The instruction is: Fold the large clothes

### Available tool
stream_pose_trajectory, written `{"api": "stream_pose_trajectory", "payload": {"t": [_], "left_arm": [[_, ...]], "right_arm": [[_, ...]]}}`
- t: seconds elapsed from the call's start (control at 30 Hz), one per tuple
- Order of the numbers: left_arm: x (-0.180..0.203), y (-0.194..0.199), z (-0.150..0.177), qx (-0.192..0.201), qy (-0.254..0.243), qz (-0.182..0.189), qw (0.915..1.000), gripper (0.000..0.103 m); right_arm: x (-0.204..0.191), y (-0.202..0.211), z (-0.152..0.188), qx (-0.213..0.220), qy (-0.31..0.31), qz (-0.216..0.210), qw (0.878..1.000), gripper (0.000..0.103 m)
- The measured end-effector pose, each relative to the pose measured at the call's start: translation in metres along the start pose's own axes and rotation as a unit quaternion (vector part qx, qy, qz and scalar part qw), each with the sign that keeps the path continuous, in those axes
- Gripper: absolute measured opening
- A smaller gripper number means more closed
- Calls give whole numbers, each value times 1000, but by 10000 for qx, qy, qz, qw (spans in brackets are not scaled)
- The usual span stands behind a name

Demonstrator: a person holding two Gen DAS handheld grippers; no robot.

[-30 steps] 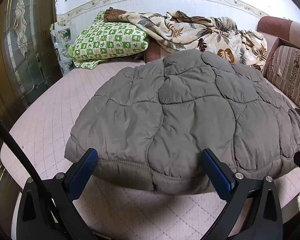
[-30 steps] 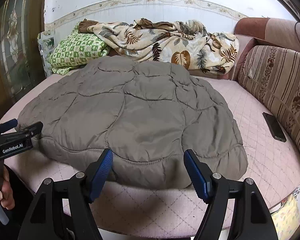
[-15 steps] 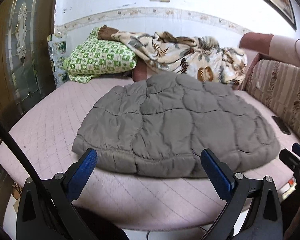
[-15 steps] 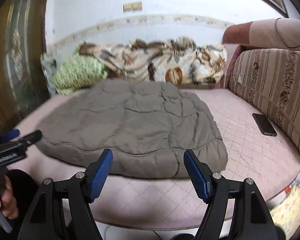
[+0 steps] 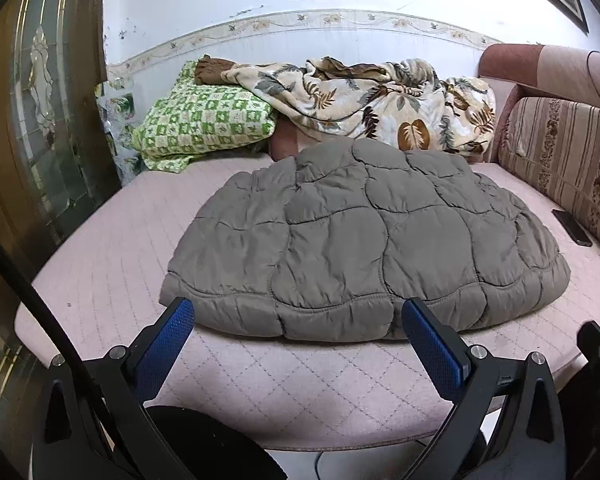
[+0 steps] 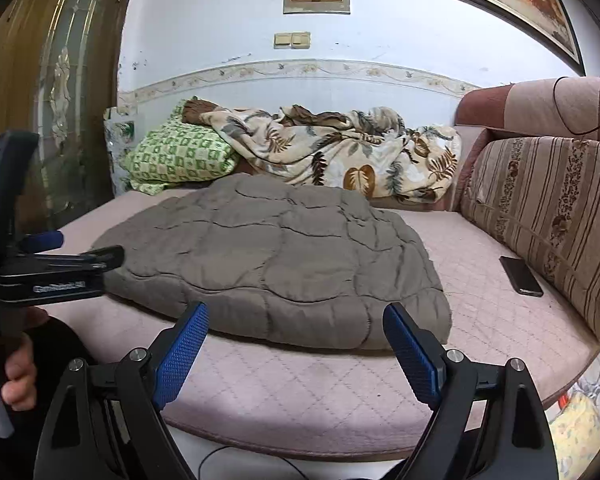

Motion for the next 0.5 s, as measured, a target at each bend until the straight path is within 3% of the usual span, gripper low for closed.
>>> {"api": "stream_pose_trajectory", "payload": {"t": [0.13, 0.3, 0.4, 0.5], "left_arm": [[4, -12, 1, -288, -241, -56, 9993, 103], [0, -18, -4, -360, -416, -362, 9978, 103], [0, -21, -7, -311, -320, -264, 9987, 103], [-4, -27, -6, -339, -296, -422, 9981, 103]], "right_arm": [[8, -10, -9, 20, -15, 58, 10000, 91], [13, -22, -30, 150, 260, 112, 9995, 92], [17, -28, -34, 277, 275, 161, 9991, 95], [20, -42, -24, 44, 106, 191, 9998, 95]]}}
Point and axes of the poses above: each gripper's, at about its wrist camera, not at the fingertips, and y roughly against the way its jaws point, x to its right, z to its underside, the point moved 9 cm from there along -y, roughly the way its jaws point, and after that the axes turned 6 degrees about z, right-handed, at the moved point
